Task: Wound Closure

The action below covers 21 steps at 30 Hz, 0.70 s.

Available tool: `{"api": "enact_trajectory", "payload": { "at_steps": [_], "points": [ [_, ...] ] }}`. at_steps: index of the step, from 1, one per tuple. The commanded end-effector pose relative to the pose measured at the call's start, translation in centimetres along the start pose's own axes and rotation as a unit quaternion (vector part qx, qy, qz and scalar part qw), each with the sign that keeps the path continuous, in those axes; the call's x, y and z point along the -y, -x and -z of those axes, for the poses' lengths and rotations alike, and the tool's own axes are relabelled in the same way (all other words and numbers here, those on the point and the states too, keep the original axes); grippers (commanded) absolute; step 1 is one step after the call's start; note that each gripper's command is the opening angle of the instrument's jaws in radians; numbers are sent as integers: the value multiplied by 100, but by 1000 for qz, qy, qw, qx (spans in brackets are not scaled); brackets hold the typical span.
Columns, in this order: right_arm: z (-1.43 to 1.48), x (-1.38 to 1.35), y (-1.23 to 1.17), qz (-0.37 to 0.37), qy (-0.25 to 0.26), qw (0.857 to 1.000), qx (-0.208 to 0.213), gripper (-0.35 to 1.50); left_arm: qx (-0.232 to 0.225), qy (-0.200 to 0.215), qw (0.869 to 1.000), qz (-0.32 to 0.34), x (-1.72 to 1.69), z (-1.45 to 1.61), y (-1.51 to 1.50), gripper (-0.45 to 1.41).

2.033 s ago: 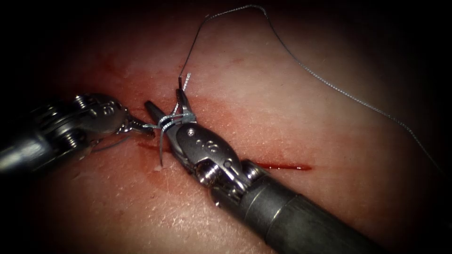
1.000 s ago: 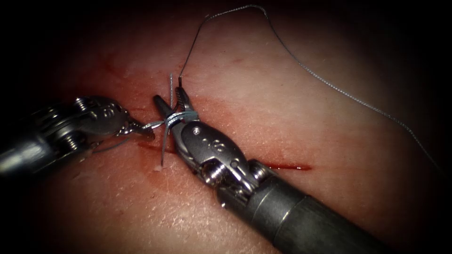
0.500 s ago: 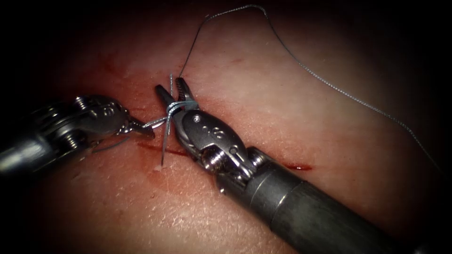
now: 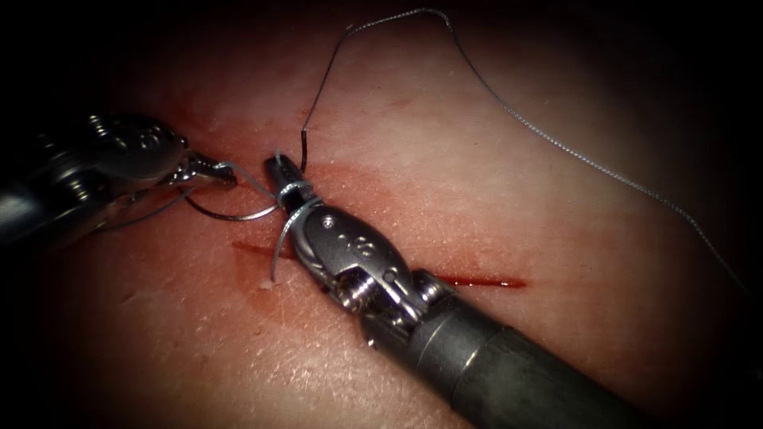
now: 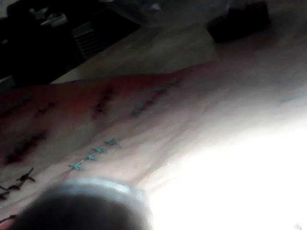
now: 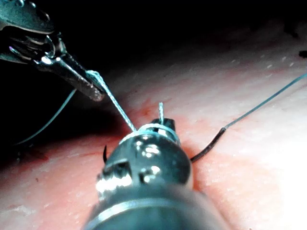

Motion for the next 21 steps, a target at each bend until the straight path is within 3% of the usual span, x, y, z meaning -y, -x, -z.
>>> {"api": "enact_trajectory", "payload": {
  "at_steps": [1,21],
  "points": [
    [-6,2,-9,1,-1,1000,-4,-35,9,6,1000,2,-7,15,13,-45],
    [-2,1,9,3,-4,1000,-9,-35,40,31,999,0,-7,49,25,-45]
  ]
}}
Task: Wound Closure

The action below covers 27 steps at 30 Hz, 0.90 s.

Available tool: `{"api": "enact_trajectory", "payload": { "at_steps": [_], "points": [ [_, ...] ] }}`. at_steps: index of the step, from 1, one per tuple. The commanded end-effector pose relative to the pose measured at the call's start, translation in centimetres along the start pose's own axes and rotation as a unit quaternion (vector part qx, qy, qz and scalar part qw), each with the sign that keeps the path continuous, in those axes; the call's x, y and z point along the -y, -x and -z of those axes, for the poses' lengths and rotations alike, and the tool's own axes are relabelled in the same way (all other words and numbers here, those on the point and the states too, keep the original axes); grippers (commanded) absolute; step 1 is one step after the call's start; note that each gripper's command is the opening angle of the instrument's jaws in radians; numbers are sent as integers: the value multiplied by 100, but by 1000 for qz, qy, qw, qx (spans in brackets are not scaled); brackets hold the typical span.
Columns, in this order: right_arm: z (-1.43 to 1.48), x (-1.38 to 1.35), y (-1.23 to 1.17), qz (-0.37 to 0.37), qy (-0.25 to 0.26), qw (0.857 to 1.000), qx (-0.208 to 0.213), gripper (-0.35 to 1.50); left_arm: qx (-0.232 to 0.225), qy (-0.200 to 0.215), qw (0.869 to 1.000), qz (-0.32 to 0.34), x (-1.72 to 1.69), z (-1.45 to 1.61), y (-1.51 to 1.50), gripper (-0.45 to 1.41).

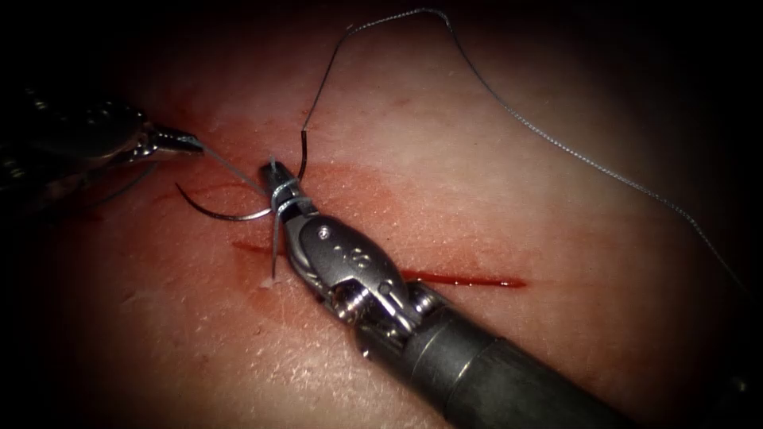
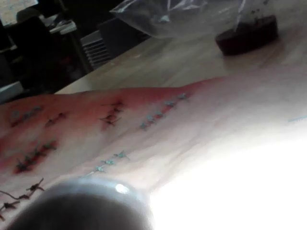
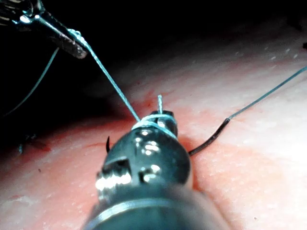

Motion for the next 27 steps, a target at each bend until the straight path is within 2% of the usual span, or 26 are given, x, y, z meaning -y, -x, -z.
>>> {"api": "enact_trajectory", "payload": {
  "at_steps": [1,10,13,15,17,22,25,27],
  "points": [
    [-4,5,-7,-2,-1,1000,-3,-35,6,2,1000,-2,-5,7,13,-45],
    [12,7,5,0,-1,1000,7,-35,10,2,1000,-1,-3,5,10,-45],
    [31,7,4,0,-8,1000,10,-35,12,9,1000,0,-8,-8,6,-45],
    [41,8,0,-2,-13,1000,13,-35,-4,11,1000,-2,-20,-16,11,-45],
    [45,11,-1,-2,-18,1000,15,-35,-13,31,999,-5,-34,-22,19,-45],
    [48,13,9,2,-33,999,16,-35,-14,50,999,11,-59,-45,38,-45],
    [48,14,10,2,-39,999,19,-35,-21,69,997,20,-61,-52,41,-45],
    [48,14,11,3,-46,999,20,-35,-43,81,996,16,-61,-61,45,-45]
  ]
}}
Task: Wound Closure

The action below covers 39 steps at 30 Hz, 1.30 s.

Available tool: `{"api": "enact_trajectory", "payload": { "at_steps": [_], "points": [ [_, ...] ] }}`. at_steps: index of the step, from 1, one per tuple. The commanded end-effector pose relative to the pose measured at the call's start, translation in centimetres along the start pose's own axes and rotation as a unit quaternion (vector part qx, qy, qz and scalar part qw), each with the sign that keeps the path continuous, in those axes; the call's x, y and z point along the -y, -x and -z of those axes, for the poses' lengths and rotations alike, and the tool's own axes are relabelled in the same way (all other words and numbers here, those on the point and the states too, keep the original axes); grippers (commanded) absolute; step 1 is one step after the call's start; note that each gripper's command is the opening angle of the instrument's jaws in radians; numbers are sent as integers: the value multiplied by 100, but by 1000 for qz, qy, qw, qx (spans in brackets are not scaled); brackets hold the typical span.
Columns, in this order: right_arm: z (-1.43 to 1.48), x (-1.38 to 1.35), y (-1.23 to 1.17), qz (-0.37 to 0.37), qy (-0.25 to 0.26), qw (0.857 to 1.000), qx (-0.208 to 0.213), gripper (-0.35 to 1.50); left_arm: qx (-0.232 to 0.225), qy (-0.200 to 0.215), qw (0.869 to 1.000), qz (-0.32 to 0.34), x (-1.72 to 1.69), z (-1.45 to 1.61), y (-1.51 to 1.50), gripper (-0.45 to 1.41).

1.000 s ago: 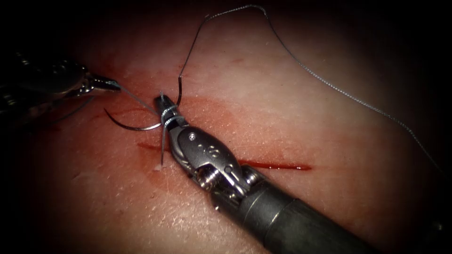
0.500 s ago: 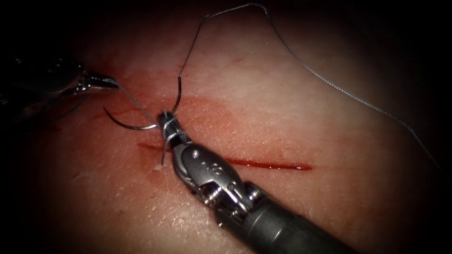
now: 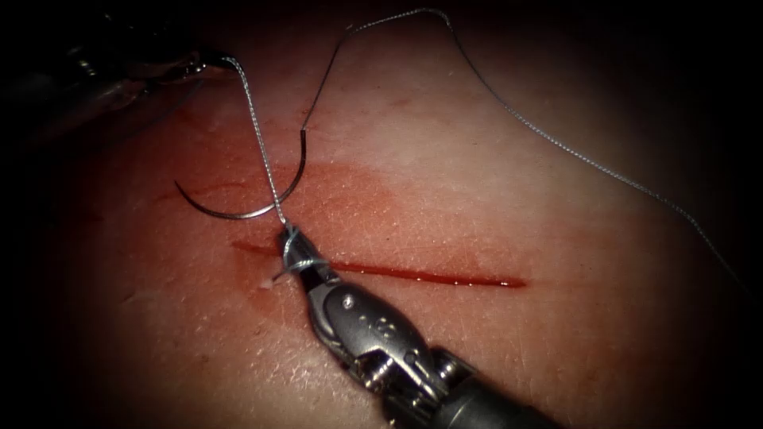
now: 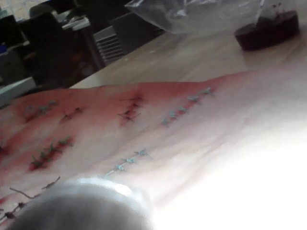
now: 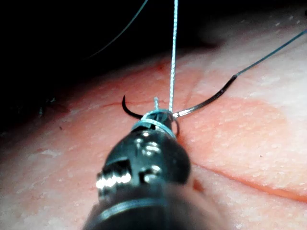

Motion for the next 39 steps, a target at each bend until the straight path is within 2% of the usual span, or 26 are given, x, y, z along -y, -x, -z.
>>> {"api": "enact_trajectory", "payload": {
  "at_steps": [1,3,5,8,9,12,15,17,19,22,25,29,32,33,34,35,37,39],
  "points": [
    [-6,3,-11,-2,-4,1000,-2,-35,-13,4,1000,-2,-2,1,13,-45],
    [-3,4,-11,8,-15,1000,0,-35,-42,16,999,-12,1,-12,17,-45],
    [-2,6,-11,14,-22,1000,4,-35,-44,25,999,-12,0,-17,21,-45],
    [3,8,-11,28,-40,999,11,-35,-66,95,993,-12,-8,-22,32,-45],
    [5,7,-11,35,-45,998,15,-35,-75,107,991,-18,-14,-24,39,-45],
    [13,-1,-12,90,-55,994,28,-35,-91,123,988,-29,-20,-30,44,-45],
    [19,-15,-16,135,-79,987,45,-35,-96,122,987,-31,-19,-32,45,-45],
    [24,-31,-30,151,-98,982,48,-35,-101,117,987,-32,-15,-35,45,-45],
    [28,-38,-39,159,-97,981,49,-35,-107,118,987,-34,-13,-37,45,-45],
    [30,-41,-40,192,-127,972,48,-35,-114,128,984,-45,-10,-42,45,-45],
    [25,-44,-37,237,-182,953,55,-35,-126,145,980,-60,-9,-48,44,-45],
    [22,-33,-21,259,-214,939,72,-35,-122,180,974,-67,-8,-53,50,-45],
    [17,-24,-18,265,-224,935,72,-35,-122,203,969,-69,-7,-55,55,-45],
    [17,-19,-17,267,-230,933,72,-35,-121,214,967,-71,-7,-56,57,-45],
    [17,-13,-14,269,-238,930,72,-35,-121,246,959,-72,-8,-58,60,-45],
    [17,-7,-12,271,-245,928,72,-35,-122,289,946,-76,-7,-62,63,-45],
    [17,-4,-11,274,-255,925,72,-35,-126,343,927,-80,-6,-66,68,-45],
    [19,-4,-11,276,-257,923,72,-35,-133,368,915,-94,-5,-68,71,-45]
  ]
}}
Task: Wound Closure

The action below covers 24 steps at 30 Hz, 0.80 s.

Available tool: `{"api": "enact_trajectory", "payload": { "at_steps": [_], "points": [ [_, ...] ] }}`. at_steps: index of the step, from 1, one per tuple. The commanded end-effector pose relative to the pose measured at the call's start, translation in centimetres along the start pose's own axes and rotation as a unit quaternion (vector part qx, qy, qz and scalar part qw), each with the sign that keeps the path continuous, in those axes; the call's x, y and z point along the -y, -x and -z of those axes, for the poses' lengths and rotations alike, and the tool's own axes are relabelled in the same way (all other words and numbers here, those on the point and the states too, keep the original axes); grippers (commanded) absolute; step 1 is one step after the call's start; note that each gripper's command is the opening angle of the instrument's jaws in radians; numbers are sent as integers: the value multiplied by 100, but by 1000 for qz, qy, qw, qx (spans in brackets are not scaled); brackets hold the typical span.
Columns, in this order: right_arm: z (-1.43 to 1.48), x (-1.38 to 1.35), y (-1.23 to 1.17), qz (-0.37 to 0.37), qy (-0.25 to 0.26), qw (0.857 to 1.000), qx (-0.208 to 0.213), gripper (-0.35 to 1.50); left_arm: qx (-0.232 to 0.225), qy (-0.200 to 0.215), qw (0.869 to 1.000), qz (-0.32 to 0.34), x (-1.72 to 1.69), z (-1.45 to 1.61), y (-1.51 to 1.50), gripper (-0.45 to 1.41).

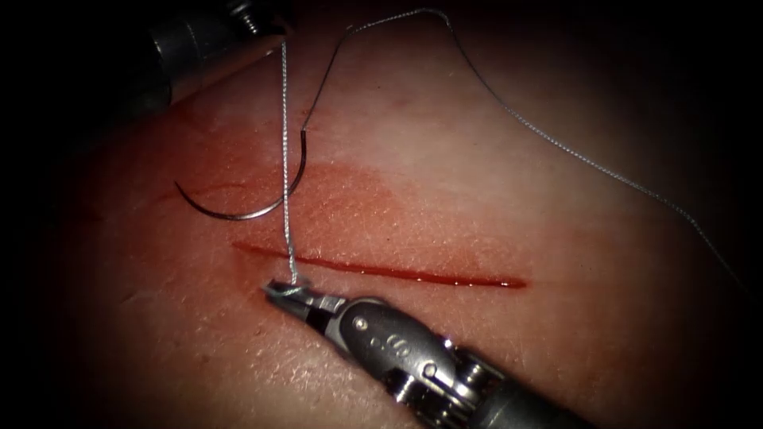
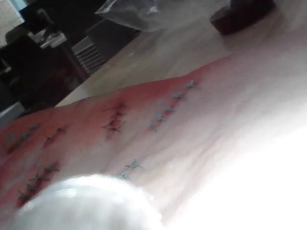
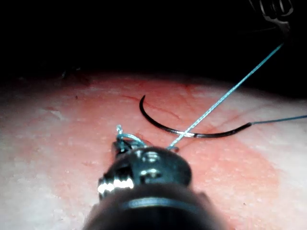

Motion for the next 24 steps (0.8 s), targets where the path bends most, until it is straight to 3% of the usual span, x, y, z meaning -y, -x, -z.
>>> {"api": "enact_trajectory", "payload": {
  "at_steps": [1,6,8,9,12,17,24],
  "points": [
    [-1,-5,-10,4,-3,1000,-4,-35,0,10,1000,-1,-12,3,11,-45],
    [5,1,-15,8,-20,1000,-7,-35,-13,26,999,-15,-16,0,20,-45],
    [4,6,-13,10,-34,999,-9,-35,-13,66,997,-47,-16,-5,29,-45],
    [4,11,-12,13,-40,999,-9,-35,-15,117,990,-75,-17,-3,35,-45],
    [3,16,-12,17,-51,998,-11,-35,-18,173,980,-102,-24,1,50,-45],
    [5,20,-12,20,-56,998,-12,-35,-22,176,975,-137,-35,6,71,-45],
    [9,29,-12,24,-72,997,-15,-35,-33,183,970,-156,-25,2,55,-45]
  ]
}}
